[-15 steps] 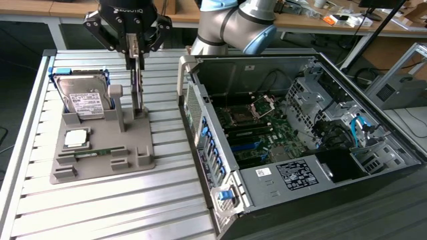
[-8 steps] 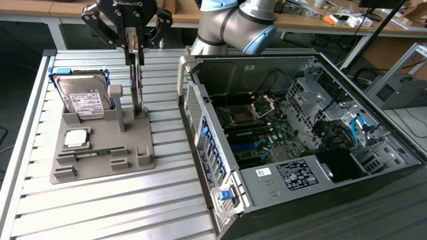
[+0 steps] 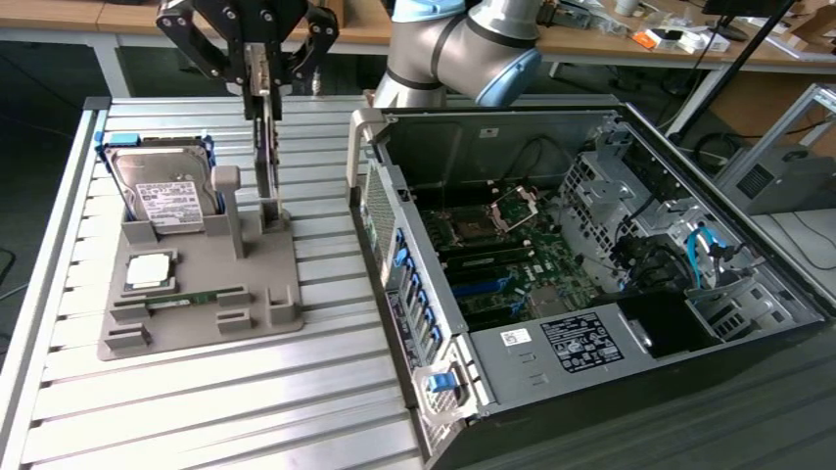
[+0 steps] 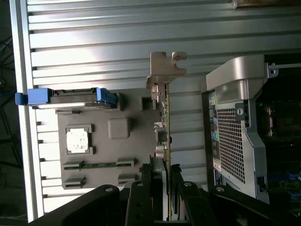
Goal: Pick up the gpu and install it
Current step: 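Pick up the gpu and move the gpu toward the slot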
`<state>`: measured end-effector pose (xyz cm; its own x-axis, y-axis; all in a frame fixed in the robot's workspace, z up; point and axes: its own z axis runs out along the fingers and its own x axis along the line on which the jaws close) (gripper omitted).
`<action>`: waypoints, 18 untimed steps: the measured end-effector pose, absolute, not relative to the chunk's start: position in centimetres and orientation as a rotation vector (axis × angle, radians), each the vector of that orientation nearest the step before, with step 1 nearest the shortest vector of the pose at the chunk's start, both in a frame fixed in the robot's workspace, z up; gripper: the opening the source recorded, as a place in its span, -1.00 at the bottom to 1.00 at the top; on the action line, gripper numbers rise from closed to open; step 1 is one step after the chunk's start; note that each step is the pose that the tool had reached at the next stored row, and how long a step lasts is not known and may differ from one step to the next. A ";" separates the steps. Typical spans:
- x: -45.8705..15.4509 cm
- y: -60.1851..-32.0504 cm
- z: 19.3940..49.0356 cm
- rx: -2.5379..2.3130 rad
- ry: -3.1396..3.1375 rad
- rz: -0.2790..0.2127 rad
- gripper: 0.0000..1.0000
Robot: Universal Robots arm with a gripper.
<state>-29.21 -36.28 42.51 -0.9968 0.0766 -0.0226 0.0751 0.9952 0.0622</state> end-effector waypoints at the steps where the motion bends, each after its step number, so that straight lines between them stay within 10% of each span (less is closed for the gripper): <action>1: -29.2 -36.3 42.7 0.118 3.113 0.096 -0.46; 18: -29.2 -36.3 45.3 0.118 3.113 0.096 -0.46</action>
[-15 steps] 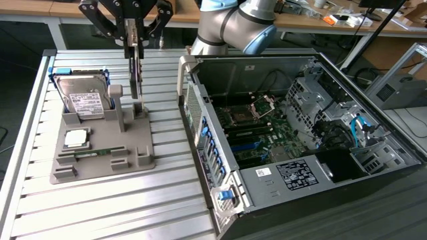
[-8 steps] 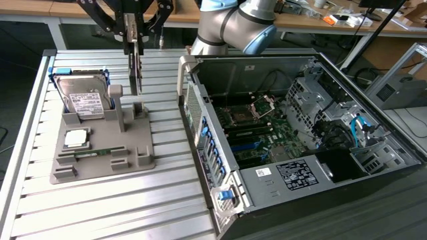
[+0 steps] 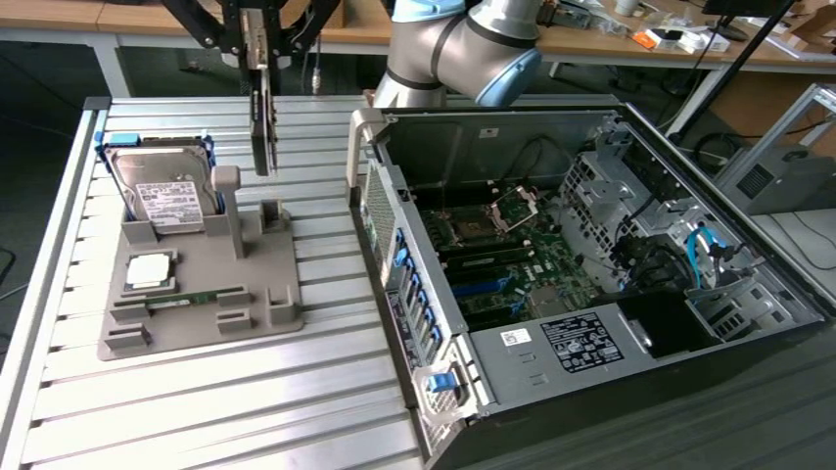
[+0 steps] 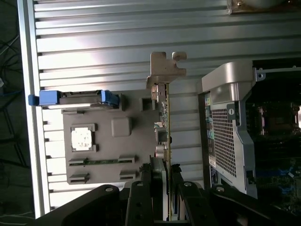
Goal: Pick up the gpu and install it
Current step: 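Pick up the gpu and move the gpu toward the slot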
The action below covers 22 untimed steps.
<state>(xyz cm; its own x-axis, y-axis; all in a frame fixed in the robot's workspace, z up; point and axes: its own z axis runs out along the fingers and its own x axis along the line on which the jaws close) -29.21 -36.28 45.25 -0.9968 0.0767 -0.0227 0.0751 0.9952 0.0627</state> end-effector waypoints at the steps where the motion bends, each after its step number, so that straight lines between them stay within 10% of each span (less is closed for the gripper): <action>1: -29.2 -36.3 45.4 0.118 3.113 0.096 -0.46; 22: -28.5 -38.1 45.9 0.120 3.132 0.097 -0.46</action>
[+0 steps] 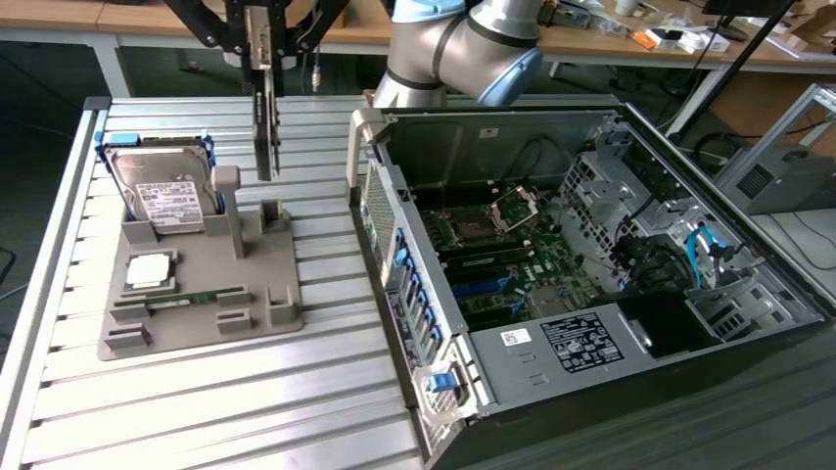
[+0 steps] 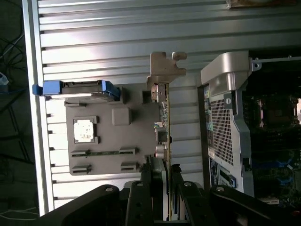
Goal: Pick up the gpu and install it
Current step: 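Pick up the gpu and move the gpu toward the slot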
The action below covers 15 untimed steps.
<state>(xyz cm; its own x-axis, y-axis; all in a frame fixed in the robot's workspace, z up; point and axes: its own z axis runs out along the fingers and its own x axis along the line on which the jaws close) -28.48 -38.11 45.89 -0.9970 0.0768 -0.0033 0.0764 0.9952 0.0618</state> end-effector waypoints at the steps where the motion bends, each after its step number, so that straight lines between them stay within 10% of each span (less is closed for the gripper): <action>1: -28.2 -38.2 45.9 0.120 3.136 0.096 -0.46; 15: -24.7 -38.5 45.4 0.124 3.181 0.095 -0.46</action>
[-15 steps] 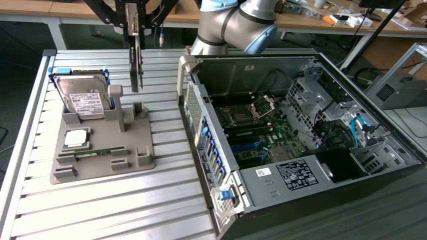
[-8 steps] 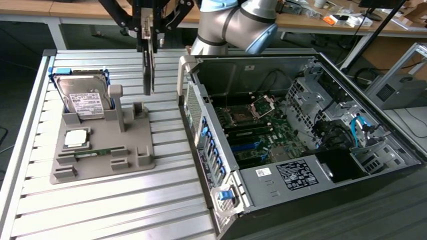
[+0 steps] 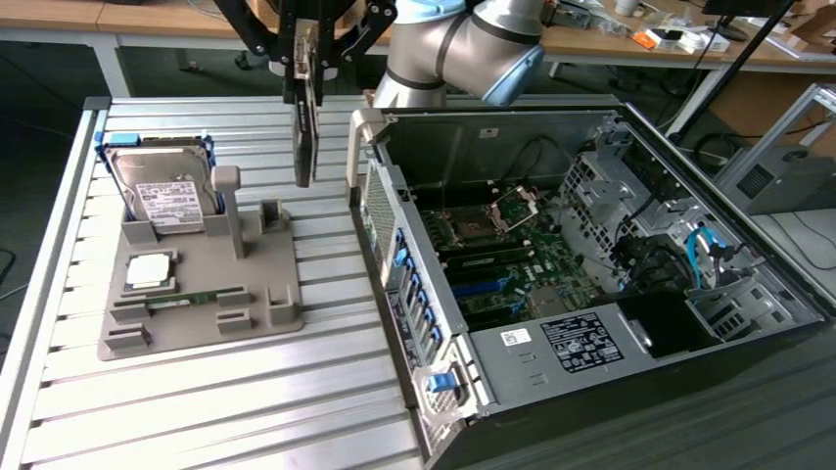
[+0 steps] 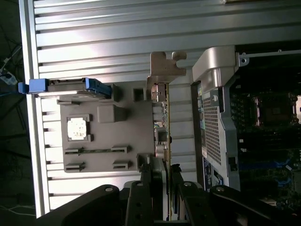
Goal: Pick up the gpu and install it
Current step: 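Pick up the gpu and move the gpu toward the slot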
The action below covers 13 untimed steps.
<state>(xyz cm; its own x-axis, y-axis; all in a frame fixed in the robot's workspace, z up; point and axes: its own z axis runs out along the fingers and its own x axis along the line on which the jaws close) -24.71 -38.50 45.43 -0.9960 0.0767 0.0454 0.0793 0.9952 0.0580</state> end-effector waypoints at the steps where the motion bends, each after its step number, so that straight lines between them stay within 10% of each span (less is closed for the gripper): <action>1: -24.7 -38.5 45.4 -0.121 -3.095 -0.093 -0.46; 13: -23.9 -38.5 45.3 -0.122 -3.095 -0.085 -0.46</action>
<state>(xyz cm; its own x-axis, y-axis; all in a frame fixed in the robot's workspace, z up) -23.86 -38.50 45.32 -0.9960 0.0775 0.0450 0.0798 0.9954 0.0529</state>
